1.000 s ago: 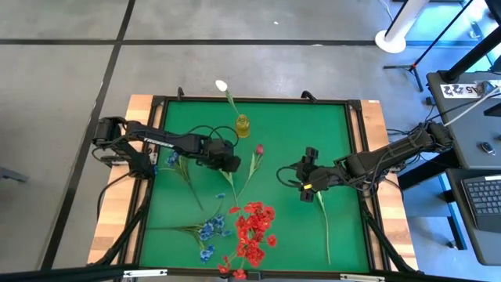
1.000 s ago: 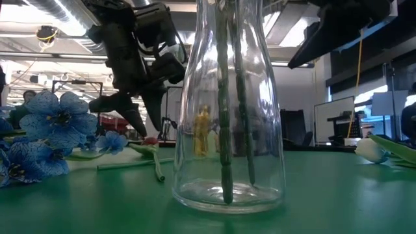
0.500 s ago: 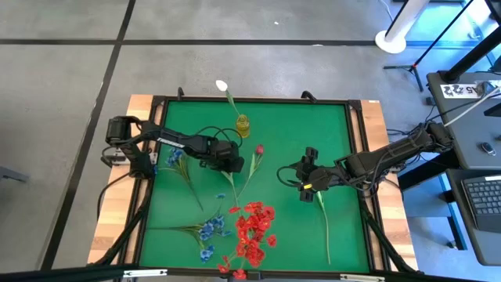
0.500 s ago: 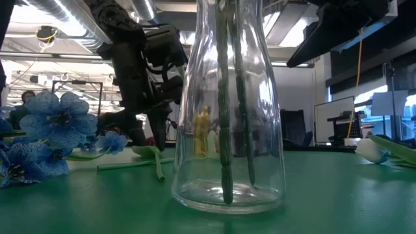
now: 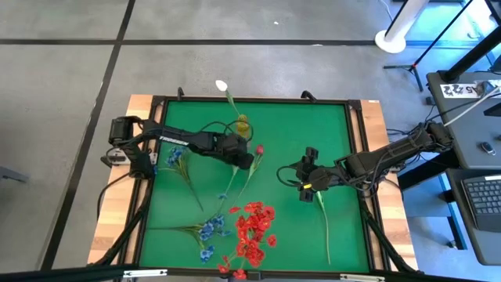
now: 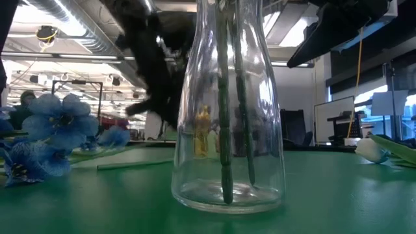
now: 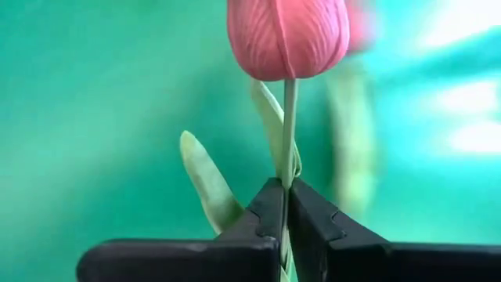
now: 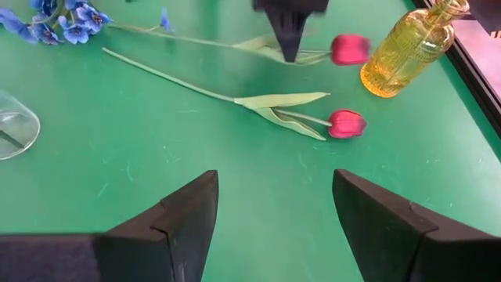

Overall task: Sort flowers into vase by color
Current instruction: Put the left red flower into the transparent vase

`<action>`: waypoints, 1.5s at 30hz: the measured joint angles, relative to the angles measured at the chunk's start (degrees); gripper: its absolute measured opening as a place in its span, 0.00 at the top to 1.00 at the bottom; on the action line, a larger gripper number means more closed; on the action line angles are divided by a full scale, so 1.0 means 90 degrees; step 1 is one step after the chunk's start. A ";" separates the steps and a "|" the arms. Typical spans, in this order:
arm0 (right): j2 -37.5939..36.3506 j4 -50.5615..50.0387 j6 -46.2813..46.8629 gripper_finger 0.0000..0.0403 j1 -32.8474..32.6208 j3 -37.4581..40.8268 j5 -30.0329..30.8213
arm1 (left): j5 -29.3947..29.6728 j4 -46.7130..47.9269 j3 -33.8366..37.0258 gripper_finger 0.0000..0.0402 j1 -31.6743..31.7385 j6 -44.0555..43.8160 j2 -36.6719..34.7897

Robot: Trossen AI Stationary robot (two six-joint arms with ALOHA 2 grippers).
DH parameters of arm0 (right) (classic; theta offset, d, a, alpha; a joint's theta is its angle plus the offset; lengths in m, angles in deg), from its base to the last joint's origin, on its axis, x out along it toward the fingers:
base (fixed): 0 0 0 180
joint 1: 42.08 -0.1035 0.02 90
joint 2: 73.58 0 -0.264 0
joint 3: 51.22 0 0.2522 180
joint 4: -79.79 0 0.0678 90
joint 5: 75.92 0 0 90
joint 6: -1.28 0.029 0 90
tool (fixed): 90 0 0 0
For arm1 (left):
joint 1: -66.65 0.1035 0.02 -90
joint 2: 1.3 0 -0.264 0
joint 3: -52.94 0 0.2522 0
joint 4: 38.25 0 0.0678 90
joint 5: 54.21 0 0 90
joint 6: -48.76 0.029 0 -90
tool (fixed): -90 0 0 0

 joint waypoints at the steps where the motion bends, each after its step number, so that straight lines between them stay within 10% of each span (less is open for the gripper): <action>1: 0.0000 -0.0025 0.0000 0.38 0.0000 0.0000 0.0000 | 0.0045 0.0108 -0.0179 0.99 -0.0052 0.0139 -0.0079; 15: 0.0000 -0.0181 0.0366 0.38 0.0000 0.0000 0.0000 | 0.2657 0.0789 -0.1829 1.00 -0.1703 0.2189 -0.2951; 28: 0.0000 0.0110 0.0381 0.38 -0.0003 0.0000 0.0263 | 0.4602 -0.3445 -0.0731 1.00 -0.4671 0.4915 -0.2561; 45: 0.0000 0.0130 0.0282 0.38 0.0000 0.0000 0.0153 | 0.3239 -0.6252 -0.0142 1.00 -0.4848 0.5896 -0.2082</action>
